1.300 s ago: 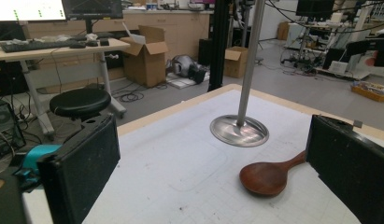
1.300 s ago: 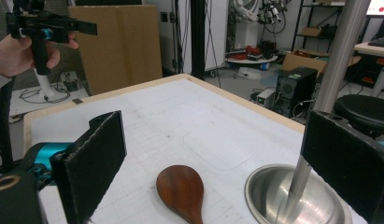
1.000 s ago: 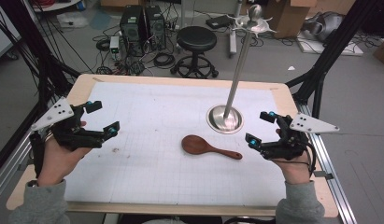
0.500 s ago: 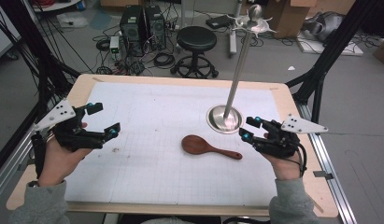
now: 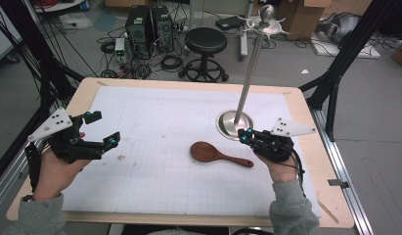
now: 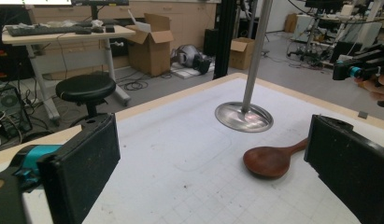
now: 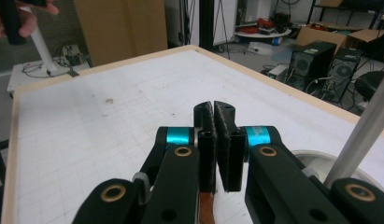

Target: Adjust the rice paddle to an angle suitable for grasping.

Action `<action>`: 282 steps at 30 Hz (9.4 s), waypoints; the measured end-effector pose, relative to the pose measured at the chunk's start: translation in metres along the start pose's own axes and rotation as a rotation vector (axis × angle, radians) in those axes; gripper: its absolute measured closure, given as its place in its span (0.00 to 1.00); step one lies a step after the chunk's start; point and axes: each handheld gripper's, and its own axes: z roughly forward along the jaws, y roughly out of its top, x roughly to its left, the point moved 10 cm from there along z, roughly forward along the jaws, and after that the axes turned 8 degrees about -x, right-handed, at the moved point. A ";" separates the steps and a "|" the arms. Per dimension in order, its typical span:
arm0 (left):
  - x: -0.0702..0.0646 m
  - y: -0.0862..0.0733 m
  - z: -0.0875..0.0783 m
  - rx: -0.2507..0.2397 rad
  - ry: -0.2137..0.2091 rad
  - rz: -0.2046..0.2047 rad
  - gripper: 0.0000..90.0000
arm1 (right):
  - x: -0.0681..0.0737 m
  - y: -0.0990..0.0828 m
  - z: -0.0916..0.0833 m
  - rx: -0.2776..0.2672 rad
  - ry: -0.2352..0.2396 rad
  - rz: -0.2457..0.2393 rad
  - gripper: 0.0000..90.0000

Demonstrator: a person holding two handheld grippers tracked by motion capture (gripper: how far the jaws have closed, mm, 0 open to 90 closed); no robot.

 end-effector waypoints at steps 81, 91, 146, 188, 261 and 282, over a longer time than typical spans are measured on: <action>0.008 -0.015 -0.001 0.041 -0.002 -0.036 0.04 | -0.012 -0.114 0.170 0.456 -0.090 0.185 1.00; 0.009 -0.015 -0.002 0.041 -0.001 -0.036 0.04 | -0.010 -0.118 0.175 0.506 -0.084 0.167 1.00; 0.007 -0.011 -0.004 0.040 -0.006 -0.021 0.04 | 0.056 -0.131 0.097 0.561 0.074 0.186 1.00; 0.005 -0.023 0.008 0.077 -0.022 -0.032 0.04 | -0.009 -0.135 0.066 0.530 0.004 0.182 1.00; 0.001 -0.025 -0.001 0.082 -0.004 -0.023 0.04 | -0.036 -0.142 0.031 0.424 -0.070 0.130 1.00; 0.005 -0.026 -0.010 0.086 0.015 -0.021 0.04 | -0.003 -0.132 0.093 0.483 0.049 0.082 1.00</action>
